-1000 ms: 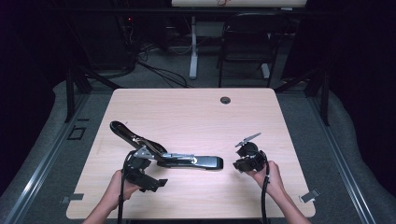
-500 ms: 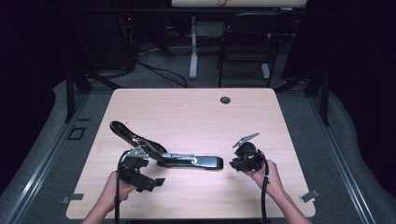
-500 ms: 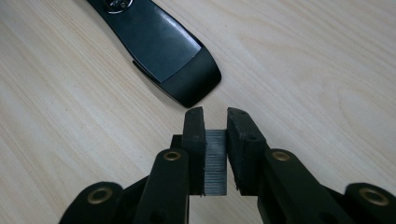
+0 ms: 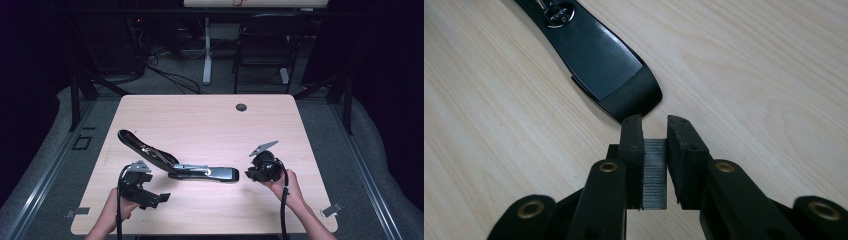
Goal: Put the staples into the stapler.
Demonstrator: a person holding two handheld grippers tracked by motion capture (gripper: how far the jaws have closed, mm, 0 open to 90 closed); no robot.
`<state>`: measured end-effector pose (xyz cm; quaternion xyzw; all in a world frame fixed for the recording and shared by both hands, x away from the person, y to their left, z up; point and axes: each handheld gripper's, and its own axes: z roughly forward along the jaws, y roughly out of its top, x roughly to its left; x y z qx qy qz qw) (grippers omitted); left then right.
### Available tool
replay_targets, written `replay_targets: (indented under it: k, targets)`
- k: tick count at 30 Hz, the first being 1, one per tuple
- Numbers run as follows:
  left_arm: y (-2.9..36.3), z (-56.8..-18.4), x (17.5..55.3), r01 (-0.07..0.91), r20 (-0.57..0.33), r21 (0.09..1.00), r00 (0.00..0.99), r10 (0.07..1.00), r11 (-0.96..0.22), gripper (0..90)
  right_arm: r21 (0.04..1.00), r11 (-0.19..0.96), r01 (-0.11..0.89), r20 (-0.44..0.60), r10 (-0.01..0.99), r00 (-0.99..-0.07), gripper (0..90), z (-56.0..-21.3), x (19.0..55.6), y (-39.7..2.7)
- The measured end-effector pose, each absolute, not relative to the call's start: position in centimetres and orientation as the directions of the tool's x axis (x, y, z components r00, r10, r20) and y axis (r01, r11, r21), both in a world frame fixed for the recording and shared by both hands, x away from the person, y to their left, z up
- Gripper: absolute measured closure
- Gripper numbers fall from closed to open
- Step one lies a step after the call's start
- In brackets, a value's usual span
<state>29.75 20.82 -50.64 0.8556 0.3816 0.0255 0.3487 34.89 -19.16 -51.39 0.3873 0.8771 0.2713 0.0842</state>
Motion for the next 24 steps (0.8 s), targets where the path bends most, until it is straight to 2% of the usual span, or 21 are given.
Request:
replay_targets:
  k: [5,11,24]
  targets:
    - [21.0,-50.6,30.0,0.633,-0.212,0.613,0.708,0.674,-0.472,0.0,0.547,0.585,0.599,0.051,0.69,-0.722,78.2,-51.4,34.9,-18.3]
    - [21.2,-51.1,30.8,0.638,-0.243,0.607,0.717,0.653,-0.474,0.0,0.539,0.627,0.563,0.026,0.655,-0.755,78.2,-51.1,34.8,-17.3]
    - [22.0,-51.0,30.7,0.636,-0.261,0.636,0.71,0.654,-0.437,0.0,0.6,0.669,0.438,-0.034,0.568,-0.822,78.3,-49.4,36.1,-14.5]
